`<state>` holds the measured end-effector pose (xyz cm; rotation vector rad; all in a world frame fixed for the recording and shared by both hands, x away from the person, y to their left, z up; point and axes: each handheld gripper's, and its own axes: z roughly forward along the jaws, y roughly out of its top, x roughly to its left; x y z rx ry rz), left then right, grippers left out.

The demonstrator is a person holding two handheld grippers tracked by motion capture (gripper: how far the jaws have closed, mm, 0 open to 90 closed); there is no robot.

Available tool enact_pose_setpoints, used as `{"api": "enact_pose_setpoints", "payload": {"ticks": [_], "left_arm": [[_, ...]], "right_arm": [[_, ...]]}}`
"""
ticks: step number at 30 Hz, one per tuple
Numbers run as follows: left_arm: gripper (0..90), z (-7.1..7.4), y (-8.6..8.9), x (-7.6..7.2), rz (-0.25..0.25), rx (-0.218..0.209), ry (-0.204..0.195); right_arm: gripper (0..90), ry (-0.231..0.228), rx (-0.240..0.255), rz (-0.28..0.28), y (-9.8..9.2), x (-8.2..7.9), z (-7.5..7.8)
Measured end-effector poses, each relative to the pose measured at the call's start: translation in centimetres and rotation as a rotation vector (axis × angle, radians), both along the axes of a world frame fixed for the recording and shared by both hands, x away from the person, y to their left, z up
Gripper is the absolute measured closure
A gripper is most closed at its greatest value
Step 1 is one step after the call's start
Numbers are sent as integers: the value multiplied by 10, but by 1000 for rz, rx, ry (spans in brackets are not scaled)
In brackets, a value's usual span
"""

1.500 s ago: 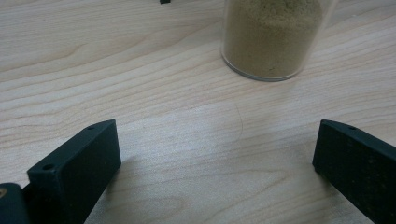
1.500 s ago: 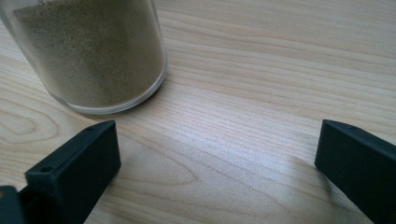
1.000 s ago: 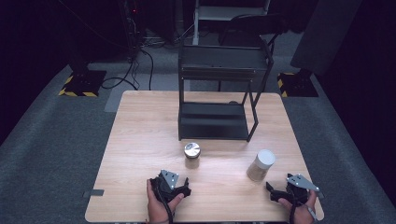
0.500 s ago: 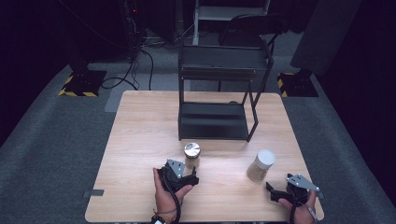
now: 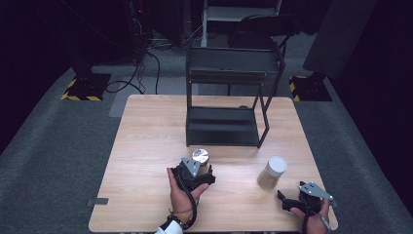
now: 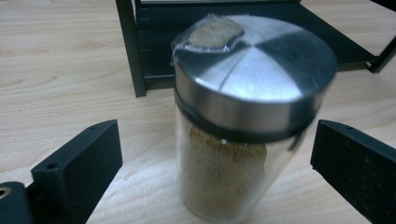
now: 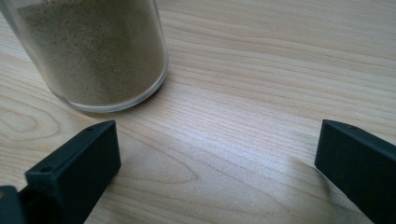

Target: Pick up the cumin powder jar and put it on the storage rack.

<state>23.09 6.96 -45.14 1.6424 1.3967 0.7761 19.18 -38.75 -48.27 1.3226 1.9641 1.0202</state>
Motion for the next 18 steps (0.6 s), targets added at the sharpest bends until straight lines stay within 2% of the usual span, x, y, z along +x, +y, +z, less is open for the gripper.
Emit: {"api": "enact_pose_setpoints", "payload": {"ticks": [6, 13, 18], "left_arm": [[35, 1, -6, 11, 5, 4, -2], [105, -3, -6, 21, -4, -2, 9], [162, -4, -6, 22, -4, 5, 5]], "right_arm": [[0, 1, 1, -2, 0, 0, 0], [0, 1, 1, -4, 0, 0, 0], [0, 3, 3, -11, 0, 0, 0]]}}
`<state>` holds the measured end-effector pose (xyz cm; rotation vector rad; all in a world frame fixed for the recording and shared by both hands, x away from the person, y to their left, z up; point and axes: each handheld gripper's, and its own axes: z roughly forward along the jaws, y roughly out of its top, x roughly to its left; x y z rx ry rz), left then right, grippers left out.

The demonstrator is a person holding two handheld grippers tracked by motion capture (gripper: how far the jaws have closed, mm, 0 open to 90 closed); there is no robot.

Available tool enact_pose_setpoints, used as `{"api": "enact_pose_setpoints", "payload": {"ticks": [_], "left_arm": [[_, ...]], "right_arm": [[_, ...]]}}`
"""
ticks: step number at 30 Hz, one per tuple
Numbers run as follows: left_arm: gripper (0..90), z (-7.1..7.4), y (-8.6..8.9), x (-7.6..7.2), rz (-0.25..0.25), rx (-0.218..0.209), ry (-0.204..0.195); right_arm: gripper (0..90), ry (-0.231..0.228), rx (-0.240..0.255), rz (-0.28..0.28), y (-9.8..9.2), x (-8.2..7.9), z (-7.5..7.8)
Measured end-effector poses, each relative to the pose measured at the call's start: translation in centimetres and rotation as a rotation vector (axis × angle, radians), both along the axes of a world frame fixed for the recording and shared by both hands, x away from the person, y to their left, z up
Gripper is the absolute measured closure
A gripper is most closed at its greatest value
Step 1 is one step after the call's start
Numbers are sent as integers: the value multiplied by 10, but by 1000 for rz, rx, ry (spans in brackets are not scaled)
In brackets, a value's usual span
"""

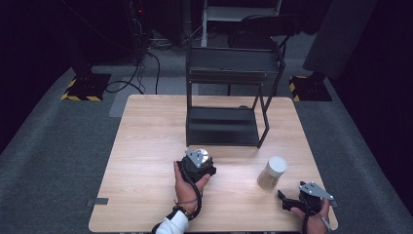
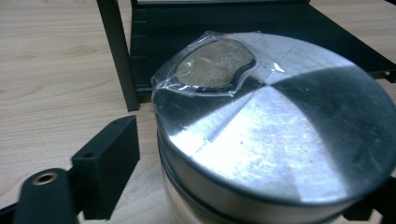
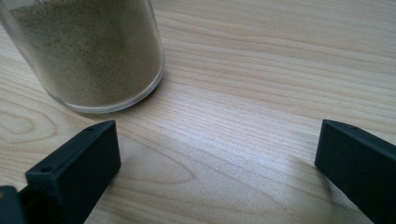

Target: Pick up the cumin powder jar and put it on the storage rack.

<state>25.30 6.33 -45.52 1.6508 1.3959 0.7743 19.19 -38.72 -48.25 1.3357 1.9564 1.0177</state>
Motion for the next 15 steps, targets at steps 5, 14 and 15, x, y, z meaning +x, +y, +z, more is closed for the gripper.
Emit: {"api": "enact_pose_setpoints", "payload": {"ticks": [5, 14, 15], "left_arm": [[241, -1, 4, 1, -37, 4, -11], [305, -4, 5, 1, -65, 15, -33], [305, -4, 5, 1, -64, 13, -33]], "right_arm": [[0, -2, -2, 0, 0, 0, 0], [0, -1, -1, -3, 1, 0, 0], [0, -2, -2, -3, 1, 0, 0]]}}
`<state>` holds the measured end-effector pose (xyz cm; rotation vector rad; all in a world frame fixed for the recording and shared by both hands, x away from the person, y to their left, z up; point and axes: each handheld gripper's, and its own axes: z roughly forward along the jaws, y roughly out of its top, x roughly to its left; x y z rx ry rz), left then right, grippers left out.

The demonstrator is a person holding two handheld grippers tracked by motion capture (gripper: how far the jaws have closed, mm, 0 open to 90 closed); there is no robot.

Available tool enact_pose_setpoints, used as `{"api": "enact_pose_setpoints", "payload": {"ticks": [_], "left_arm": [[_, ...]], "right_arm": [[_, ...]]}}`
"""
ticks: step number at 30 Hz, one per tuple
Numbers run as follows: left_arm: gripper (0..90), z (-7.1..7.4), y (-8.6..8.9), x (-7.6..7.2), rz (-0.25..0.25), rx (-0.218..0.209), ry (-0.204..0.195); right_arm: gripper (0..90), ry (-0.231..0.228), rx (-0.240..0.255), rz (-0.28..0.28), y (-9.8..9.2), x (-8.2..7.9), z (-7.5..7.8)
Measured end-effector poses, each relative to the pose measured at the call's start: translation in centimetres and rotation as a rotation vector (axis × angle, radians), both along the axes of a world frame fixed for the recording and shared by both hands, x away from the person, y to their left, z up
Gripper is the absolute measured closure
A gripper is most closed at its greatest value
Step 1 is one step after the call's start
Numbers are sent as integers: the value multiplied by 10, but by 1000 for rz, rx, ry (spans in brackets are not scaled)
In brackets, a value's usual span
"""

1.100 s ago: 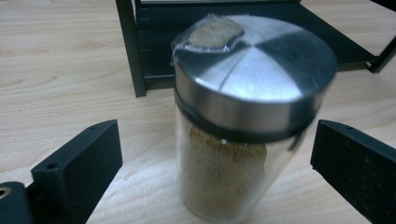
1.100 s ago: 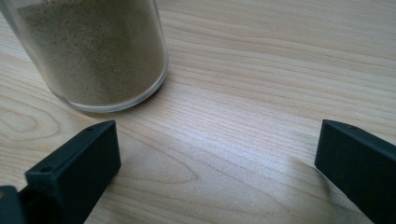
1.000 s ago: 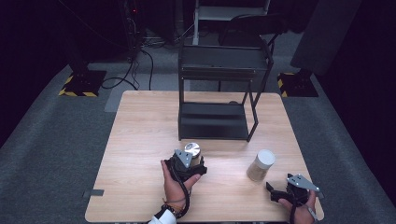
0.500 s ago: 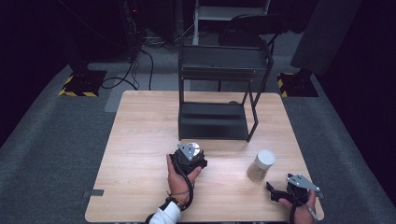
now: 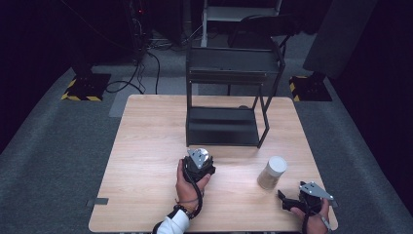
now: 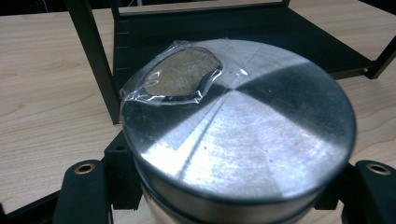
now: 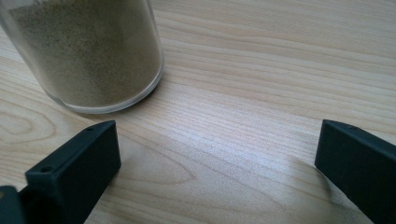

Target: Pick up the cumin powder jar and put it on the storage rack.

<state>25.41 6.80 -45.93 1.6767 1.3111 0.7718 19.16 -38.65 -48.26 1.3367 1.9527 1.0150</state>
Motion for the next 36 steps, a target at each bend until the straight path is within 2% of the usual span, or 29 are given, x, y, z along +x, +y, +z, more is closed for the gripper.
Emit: {"api": "enact_pose_setpoints", "payload": {"ticks": [15, 18, 23, 28, 30, 33, 34, 35, 36], "left_arm": [[307, 0, 3, 2, -8, 0, -1], [307, 4, 5, 4, -8, -7, 15], [307, 13, 5, 6, -6, -7, 4], [307, 28, 4, 12, -17, -17, 14], [307, 41, 2, 18, -31, -7, 15], [308, 59, 2, 27, -43, -17, 21], [307, 59, 2, 27, -43, -17, 21], [307, 65, 1, 29, -45, -14, 15], [307, 79, -2, 34, -49, -6, 8]], "right_arm": [[0, -1, -1, -4, 1, 0, 0], [0, -2, -3, -4, 1, -1, 0], [0, -3, -4, -5, 1, -1, 0], [0, -3, -5, -5, 1, -1, 0], [0, -5, -6, -4, 1, -1, 0], [0, -6, -7, -6, 2, -1, 0], [0, -5, -7, -6, 2, -1, 0], [0, -6, -7, -6, 2, -1, 0], [0, -5, -6, -6, 2, -1, 0]]}}
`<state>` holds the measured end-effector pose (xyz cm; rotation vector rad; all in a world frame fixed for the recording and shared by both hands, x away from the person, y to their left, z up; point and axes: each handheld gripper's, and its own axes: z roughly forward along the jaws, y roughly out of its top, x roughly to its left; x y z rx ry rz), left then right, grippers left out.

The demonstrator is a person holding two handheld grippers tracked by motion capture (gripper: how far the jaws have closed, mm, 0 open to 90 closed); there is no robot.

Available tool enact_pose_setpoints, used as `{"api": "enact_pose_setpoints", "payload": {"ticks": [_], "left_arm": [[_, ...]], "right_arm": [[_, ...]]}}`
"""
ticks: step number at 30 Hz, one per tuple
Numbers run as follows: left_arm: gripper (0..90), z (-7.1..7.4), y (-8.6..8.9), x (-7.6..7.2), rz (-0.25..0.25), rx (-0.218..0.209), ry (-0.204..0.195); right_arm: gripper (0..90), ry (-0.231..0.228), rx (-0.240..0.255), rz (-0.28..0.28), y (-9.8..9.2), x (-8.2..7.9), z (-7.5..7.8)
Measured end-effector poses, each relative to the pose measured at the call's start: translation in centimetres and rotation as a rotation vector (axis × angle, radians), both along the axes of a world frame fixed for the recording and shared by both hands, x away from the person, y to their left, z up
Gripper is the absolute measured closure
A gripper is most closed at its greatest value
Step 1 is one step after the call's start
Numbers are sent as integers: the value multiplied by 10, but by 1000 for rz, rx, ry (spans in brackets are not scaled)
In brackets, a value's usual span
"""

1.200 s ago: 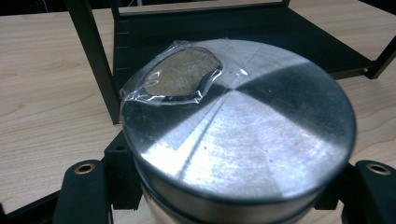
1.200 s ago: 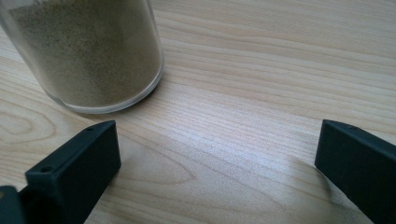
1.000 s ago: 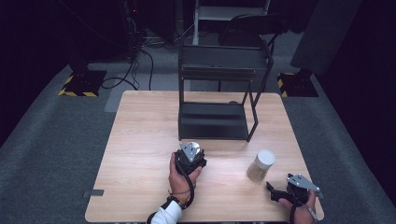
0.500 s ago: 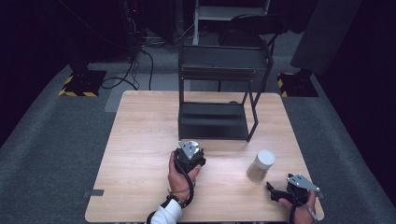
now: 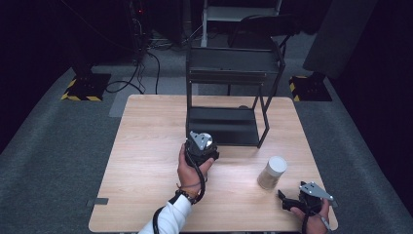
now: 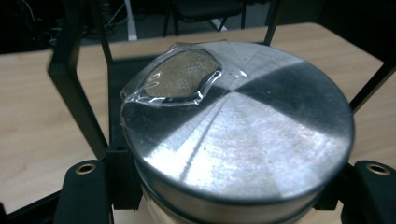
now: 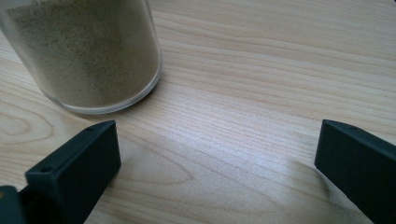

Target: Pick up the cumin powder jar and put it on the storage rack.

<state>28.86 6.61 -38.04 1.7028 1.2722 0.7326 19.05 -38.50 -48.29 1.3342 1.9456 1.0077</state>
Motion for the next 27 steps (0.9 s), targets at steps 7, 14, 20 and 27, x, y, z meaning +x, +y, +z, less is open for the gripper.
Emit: {"api": "enact_pose_setpoints", "payload": {"ticks": [7, 14, 20, 27], "left_arm": [[307, 38, -5, 11, 3, -3, -43], [307, 79, -10, 20, 16, 11, -93], [307, 102, -10, 25, 14, 12, -112], [307, 122, -9, 30, 18, -5, -141]], "right_arm": [[0, -1, -1, -1, 0, 0, 0], [0, 3, 4, -2, 0, 1, 0], [0, 3, 3, -4, 0, 1, 0], [0, 6, 8, -6, 0, 1, 0]]}}
